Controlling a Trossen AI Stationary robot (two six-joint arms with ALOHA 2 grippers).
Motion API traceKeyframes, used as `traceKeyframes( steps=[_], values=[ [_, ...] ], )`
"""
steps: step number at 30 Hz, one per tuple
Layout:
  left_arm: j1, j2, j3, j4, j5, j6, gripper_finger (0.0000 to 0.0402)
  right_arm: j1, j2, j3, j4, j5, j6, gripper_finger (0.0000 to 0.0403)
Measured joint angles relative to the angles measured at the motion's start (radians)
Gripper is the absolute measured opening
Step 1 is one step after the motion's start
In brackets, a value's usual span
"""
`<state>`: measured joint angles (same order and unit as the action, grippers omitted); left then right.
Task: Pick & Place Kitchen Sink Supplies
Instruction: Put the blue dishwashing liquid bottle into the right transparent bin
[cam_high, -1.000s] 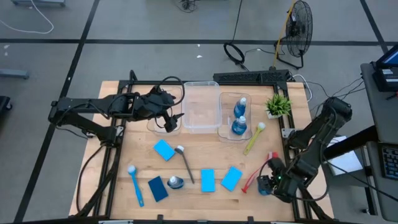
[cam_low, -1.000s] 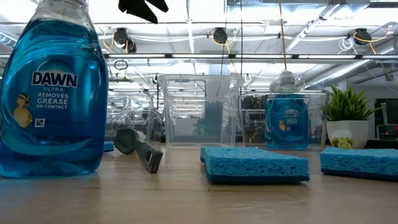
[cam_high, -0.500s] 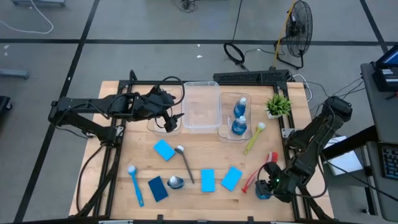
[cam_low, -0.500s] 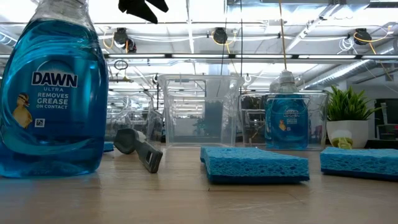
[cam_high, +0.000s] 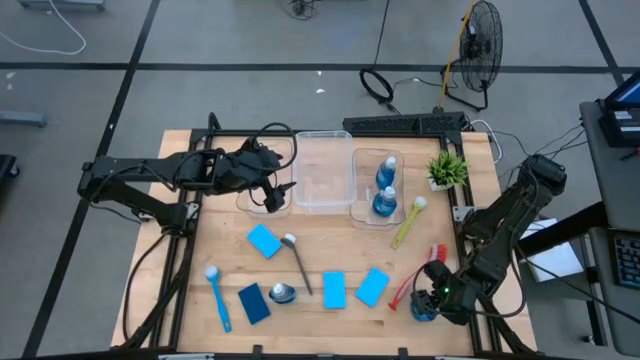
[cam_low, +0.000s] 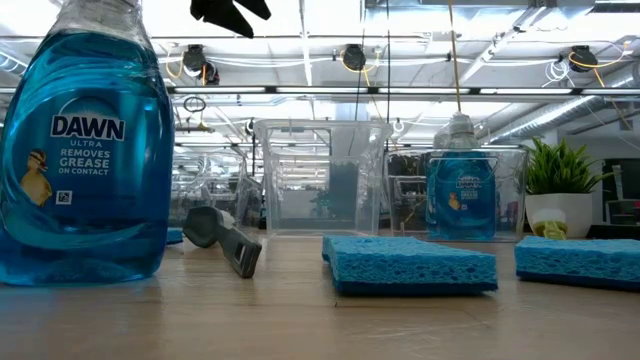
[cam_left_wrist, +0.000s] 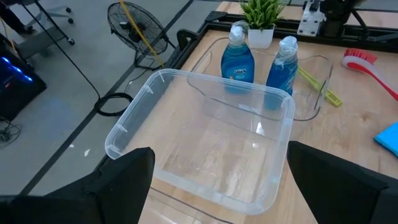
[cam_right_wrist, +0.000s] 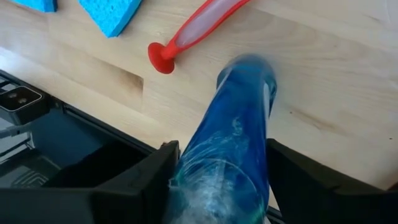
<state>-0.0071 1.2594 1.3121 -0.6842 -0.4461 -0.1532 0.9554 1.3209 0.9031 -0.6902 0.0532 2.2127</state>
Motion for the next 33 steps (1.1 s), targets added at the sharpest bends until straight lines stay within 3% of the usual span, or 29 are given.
traceKeyframes(
  steps=[12,28,33],
  values=[
    [0.000,0.000,0.000,0.000,0.000,-0.001,0.0365,0.000,0.000,-0.001,-0.018,-0.003,0.033,0.0176],
    [0.000,0.000,0.000,0.000,0.000,-0.003,0.0365,0.000,-0.003,-0.001,-0.035,-0.003,0.045,0.0171],
    [0.000,0.000,0.000,0.000,0.000,-0.003,0.0365,0.000,-0.034,-0.002,-0.073,-0.003,0.046,0.0151]
  ],
)
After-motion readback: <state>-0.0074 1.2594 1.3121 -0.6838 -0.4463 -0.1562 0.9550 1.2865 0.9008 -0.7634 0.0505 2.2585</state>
